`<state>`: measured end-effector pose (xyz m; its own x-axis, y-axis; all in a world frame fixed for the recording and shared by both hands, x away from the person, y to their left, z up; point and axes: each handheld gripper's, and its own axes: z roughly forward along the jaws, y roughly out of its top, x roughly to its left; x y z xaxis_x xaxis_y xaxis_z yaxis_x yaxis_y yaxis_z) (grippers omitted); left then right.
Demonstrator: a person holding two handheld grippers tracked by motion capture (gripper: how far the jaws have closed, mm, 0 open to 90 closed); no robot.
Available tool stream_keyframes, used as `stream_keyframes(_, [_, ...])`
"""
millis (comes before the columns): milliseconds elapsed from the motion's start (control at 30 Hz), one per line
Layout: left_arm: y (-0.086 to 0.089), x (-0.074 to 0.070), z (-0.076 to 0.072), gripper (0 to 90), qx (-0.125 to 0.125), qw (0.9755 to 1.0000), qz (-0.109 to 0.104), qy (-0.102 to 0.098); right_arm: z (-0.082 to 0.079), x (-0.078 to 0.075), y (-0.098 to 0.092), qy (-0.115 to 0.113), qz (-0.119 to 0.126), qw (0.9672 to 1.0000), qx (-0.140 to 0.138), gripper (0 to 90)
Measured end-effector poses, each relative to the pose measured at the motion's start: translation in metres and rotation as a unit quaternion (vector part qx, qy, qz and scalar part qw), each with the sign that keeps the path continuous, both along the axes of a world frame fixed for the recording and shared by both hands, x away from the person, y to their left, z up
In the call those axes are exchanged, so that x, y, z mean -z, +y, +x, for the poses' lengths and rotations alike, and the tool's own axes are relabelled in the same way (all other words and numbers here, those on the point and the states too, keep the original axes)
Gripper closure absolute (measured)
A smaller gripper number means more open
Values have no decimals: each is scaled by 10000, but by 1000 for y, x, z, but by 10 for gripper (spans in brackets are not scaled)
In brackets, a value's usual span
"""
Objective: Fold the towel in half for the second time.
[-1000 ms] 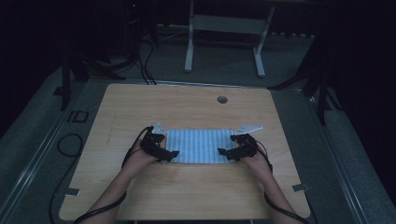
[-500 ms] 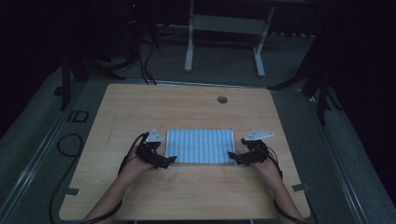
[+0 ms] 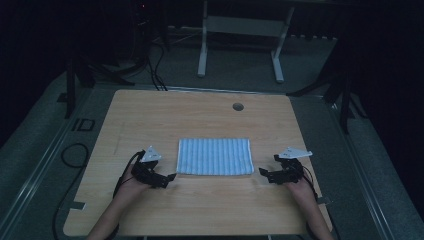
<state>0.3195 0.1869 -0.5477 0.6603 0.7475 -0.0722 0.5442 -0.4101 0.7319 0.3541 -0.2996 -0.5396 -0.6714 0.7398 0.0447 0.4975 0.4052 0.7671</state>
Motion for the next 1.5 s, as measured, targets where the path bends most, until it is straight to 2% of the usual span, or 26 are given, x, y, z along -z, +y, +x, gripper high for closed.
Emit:
stream_keyframes(167, [16,-2,-4,21,-249,9996,-124,-37,-5,1,-9,17,-8,10000,77,108])
stream_keyframes(233, [20,-3,-6,22,-302,9995,-103,-69,-8,2,-12,18,-35,9999,107,108])
stream_keyframes(467, [40,1,-16,22,-620,9979,-192,-66,-17,0,-26,-45,113,9995,288,108])
stream_keyframes(567, [46,2,-19,22,-683,9975,-135,-80,-20,-1,-32,-83,91,9992,389,107])
stream_keyframes(633, [49,2,-20,22,-712,9973,-170,-101,-21,-2,-37,-111,116,9988,473,108])
stream_keyframes(767, [59,3,-24,22,-914,9955,-209,-104,-23,1,-51,-118,150,9971,740,108])
stream_keyframes(867, [65,5,-25,22,-1013,9938,-444,-90,-25,2,-59,-187,119,9952,956,108])
stream_keyframes(967, [68,6,-25,22,-1169,9918,-496,-173,-27,1,-62,-315,158,9933,1100,108])
stream_keyframes(1000, [68,6,-25,22,-1169,9918,-496,-173,-27,1,-62,-315,158,9933,1100,108])
stream_keyframes(1033, [69,5,-25,22,-1253,9905,-529,-188,-27,1,-62,-340,178,9928,1138,108])
stream_keyframes(1100, [70,5,-25,22,-1304,9897,-537,-239,-27,1,-63,-380,139,9920,1192,108])
stream_keyframes(1133, [71,6,-26,22,-1393,9885,-489,-318,-27,2,-63,-398,139,9917,1211,108])
stream_keyframes(1200, [73,5,-26,22,-1590,9858,-433,-325,-28,2,-62,-440,143,9911,1247,108])
stream_keyframes(1333, [80,5,-28,22,-1893,9794,-534,-455,-27,1,-62,-480,166,9904,1282,108])
stream_keyframes(1400, [84,4,-30,22,-2012,9770,-505,-485,-27,1,-63,-485,188,9897,1332,108])
stream_keyframes(1500, [87,4,-33,22,-2102,9745,-572,-536,-26,2,-64,-511,185,9883,1428,108])
